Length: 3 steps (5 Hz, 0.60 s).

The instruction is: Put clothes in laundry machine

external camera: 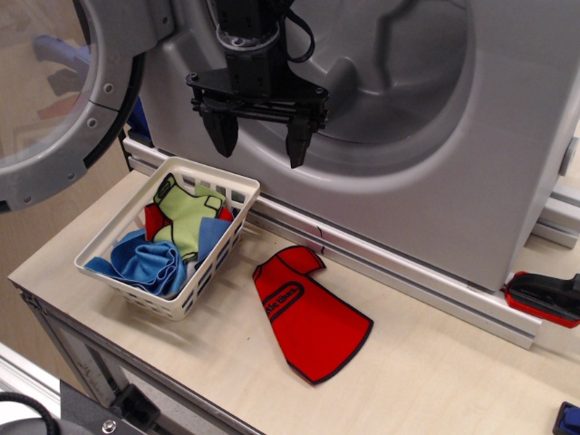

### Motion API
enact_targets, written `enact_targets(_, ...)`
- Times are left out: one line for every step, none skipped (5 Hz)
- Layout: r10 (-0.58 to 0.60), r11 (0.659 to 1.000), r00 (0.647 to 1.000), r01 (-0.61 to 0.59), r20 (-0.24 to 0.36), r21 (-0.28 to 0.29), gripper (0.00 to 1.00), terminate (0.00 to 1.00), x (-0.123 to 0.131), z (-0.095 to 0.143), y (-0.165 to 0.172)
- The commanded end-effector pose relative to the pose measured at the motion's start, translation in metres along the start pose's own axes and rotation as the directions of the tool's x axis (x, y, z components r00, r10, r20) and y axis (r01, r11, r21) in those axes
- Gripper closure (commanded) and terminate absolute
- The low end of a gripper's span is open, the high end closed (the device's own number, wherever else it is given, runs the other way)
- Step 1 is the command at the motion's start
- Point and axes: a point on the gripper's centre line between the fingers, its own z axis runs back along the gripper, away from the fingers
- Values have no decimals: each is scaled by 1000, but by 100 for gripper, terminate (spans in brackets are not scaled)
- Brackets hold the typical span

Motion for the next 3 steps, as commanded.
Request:
enact_targets(0,1000,1000,0,0,0,0,0,0,0,0)
enact_targets(205,978,978,-207,-44,-26,0,0,-13,-3,15)
enact_targets(411,909,907,-415,-87,-35,0,0,-19,-9,26)
